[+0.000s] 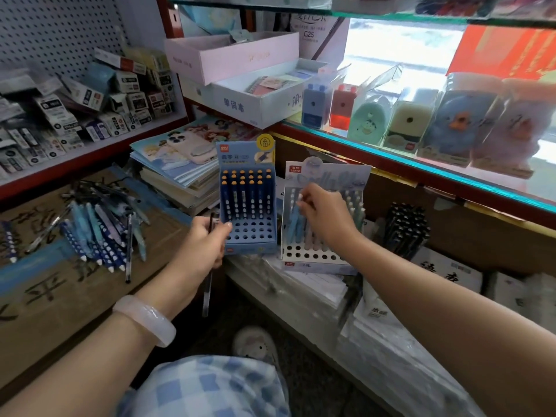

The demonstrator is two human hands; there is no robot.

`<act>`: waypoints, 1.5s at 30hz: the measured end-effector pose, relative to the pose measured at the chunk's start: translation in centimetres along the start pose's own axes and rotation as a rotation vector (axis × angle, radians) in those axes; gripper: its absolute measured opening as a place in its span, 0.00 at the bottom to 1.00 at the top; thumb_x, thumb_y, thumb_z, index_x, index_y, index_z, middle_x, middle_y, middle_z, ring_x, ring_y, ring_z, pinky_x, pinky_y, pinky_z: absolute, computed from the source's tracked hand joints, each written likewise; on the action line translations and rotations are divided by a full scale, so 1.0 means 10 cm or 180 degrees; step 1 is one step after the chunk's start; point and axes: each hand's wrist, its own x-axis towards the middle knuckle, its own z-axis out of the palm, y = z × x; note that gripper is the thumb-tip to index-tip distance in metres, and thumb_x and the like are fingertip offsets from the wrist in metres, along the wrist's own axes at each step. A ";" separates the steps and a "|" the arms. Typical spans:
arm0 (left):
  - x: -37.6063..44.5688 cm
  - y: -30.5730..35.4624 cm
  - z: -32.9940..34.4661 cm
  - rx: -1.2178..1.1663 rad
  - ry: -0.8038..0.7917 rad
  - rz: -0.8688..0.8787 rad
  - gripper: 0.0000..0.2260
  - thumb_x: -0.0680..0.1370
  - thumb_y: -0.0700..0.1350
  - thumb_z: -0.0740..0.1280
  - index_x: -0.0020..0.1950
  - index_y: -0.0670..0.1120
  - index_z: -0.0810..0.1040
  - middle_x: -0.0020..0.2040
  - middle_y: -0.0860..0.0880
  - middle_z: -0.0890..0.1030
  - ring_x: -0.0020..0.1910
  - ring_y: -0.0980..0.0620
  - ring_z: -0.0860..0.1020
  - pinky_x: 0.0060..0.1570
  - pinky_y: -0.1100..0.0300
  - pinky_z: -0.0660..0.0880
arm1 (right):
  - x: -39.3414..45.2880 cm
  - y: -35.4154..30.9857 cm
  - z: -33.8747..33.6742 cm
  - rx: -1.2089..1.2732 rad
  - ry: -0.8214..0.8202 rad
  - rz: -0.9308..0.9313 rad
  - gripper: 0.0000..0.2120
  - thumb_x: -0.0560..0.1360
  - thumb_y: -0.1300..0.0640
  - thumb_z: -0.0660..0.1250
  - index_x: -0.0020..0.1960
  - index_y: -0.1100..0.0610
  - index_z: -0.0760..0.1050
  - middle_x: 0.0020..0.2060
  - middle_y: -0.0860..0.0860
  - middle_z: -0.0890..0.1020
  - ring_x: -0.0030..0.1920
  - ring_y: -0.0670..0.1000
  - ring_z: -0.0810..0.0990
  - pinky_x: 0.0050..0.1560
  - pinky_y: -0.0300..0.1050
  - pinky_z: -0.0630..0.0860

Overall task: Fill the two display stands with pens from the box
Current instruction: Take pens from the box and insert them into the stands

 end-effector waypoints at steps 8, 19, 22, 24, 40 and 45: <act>-0.05 -0.01 -0.07 -0.0365 -0.0284 -0.0282 0.14 0.82 0.40 0.49 0.46 0.42 0.73 0.35 0.46 0.70 0.31 0.53 0.66 0.32 0.61 0.62 | -0.02 0.07 0.16 -0.0582 -0.0195 -0.0050 0.07 0.80 0.57 0.59 0.51 0.60 0.72 0.44 0.57 0.80 0.43 0.56 0.78 0.47 0.54 0.77; -0.04 -0.07 -0.11 0.0298 -0.0204 0.0345 0.15 0.81 0.34 0.54 0.65 0.44 0.71 0.41 0.50 0.75 0.38 0.55 0.71 0.39 0.64 0.69 | 0.00 0.01 0.27 -0.1233 -0.0559 0.0249 0.11 0.81 0.56 0.56 0.55 0.63 0.72 0.49 0.60 0.79 0.47 0.59 0.78 0.42 0.48 0.72; -0.10 -0.04 -0.15 0.0253 -0.0392 0.0569 0.19 0.79 0.31 0.57 0.69 0.44 0.69 0.45 0.50 0.77 0.42 0.56 0.77 0.42 0.66 0.75 | 0.02 -0.03 0.18 -0.1213 -0.0661 0.0312 0.12 0.80 0.54 0.59 0.53 0.62 0.75 0.48 0.59 0.80 0.47 0.58 0.79 0.48 0.50 0.77; -0.15 -0.01 -0.17 0.0053 -0.0472 0.0631 0.21 0.78 0.30 0.59 0.69 0.45 0.68 0.46 0.48 0.79 0.43 0.54 0.80 0.42 0.65 0.78 | 0.00 -0.10 0.07 -0.1147 -0.0515 0.0167 0.11 0.80 0.54 0.60 0.54 0.61 0.75 0.48 0.58 0.81 0.47 0.57 0.79 0.51 0.52 0.77; -0.49 0.46 0.32 0.0232 -0.0787 0.0949 0.23 0.77 0.38 0.65 0.70 0.50 0.67 0.51 0.55 0.79 0.55 0.55 0.77 0.59 0.58 0.72 | -0.48 -0.50 -0.83 0.1293 -0.0396 -0.0419 0.07 0.77 0.58 0.65 0.52 0.61 0.77 0.43 0.53 0.83 0.43 0.46 0.83 0.49 0.40 0.80; -0.55 0.39 0.54 0.1078 -0.1043 0.1146 0.20 0.79 0.41 0.62 0.71 0.51 0.66 0.66 0.51 0.73 0.66 0.55 0.69 0.63 0.60 0.66 | -0.50 -0.11 -1.30 0.1301 0.0176 0.0026 0.05 0.78 0.59 0.64 0.51 0.59 0.75 0.42 0.53 0.83 0.41 0.47 0.84 0.46 0.39 0.81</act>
